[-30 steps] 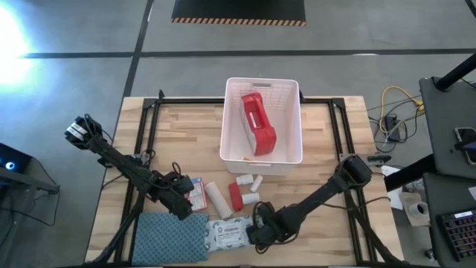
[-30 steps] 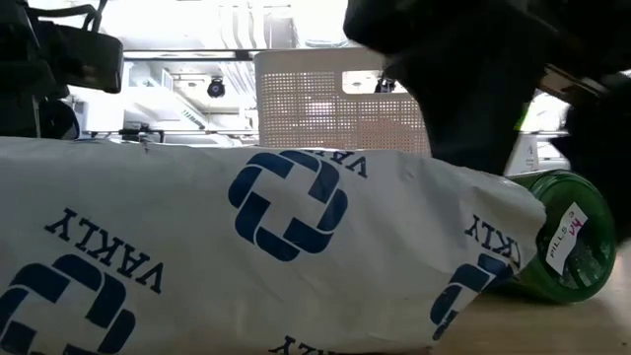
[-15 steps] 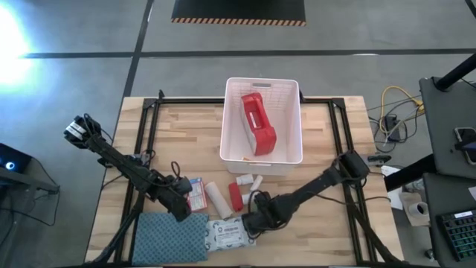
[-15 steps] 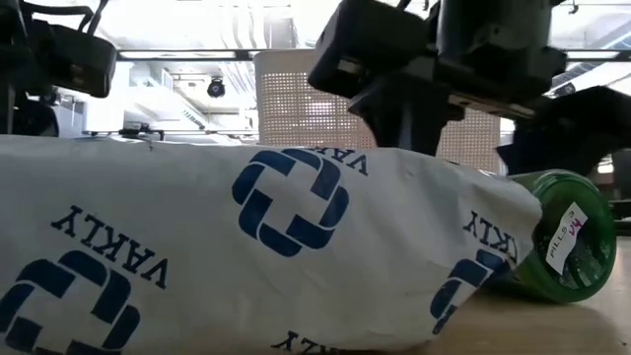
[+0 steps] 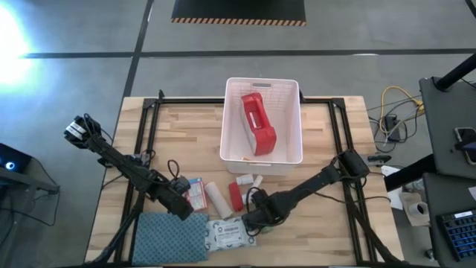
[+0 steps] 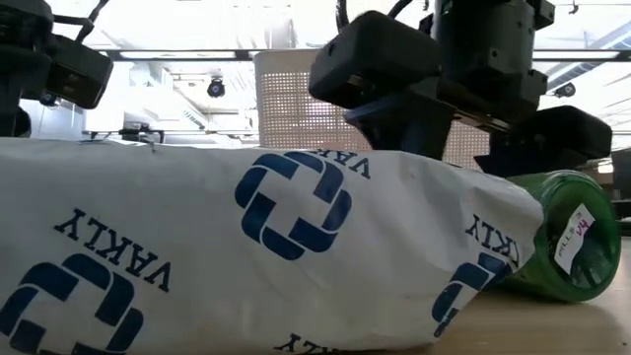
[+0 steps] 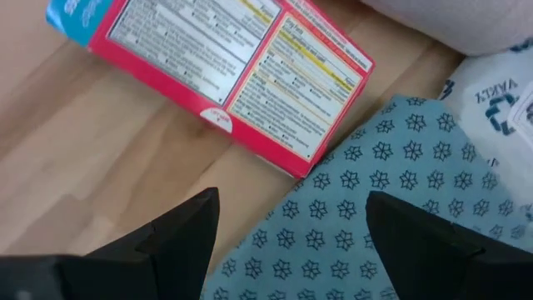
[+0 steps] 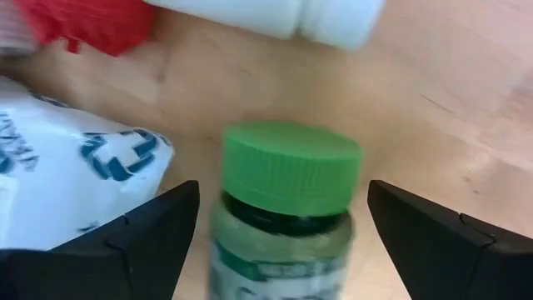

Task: Pick & place medical supplies in basket/bin
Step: Put the green pill bottle into the white bin

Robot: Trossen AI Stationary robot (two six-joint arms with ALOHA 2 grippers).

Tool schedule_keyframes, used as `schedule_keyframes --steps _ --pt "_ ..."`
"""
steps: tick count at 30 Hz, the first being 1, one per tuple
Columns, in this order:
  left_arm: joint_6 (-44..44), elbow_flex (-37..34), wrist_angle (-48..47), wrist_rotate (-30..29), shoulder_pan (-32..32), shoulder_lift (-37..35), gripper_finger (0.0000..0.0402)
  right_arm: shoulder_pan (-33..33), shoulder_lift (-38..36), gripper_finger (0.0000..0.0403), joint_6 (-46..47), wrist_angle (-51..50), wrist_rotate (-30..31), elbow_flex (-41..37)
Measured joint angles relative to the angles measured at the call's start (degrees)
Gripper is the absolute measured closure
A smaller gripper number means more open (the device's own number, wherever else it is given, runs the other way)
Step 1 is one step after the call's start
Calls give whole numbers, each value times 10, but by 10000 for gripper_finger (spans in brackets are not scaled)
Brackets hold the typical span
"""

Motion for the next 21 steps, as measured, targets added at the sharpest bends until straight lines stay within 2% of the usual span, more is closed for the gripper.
schedule_keyframes --steps 8,21 --pt "-59 4 5 0 0 0 121 0 0 69 -29 25 24 0" --pt "-60 1 6 0 0 0 121 7 0 73 -29 26 37 -1"
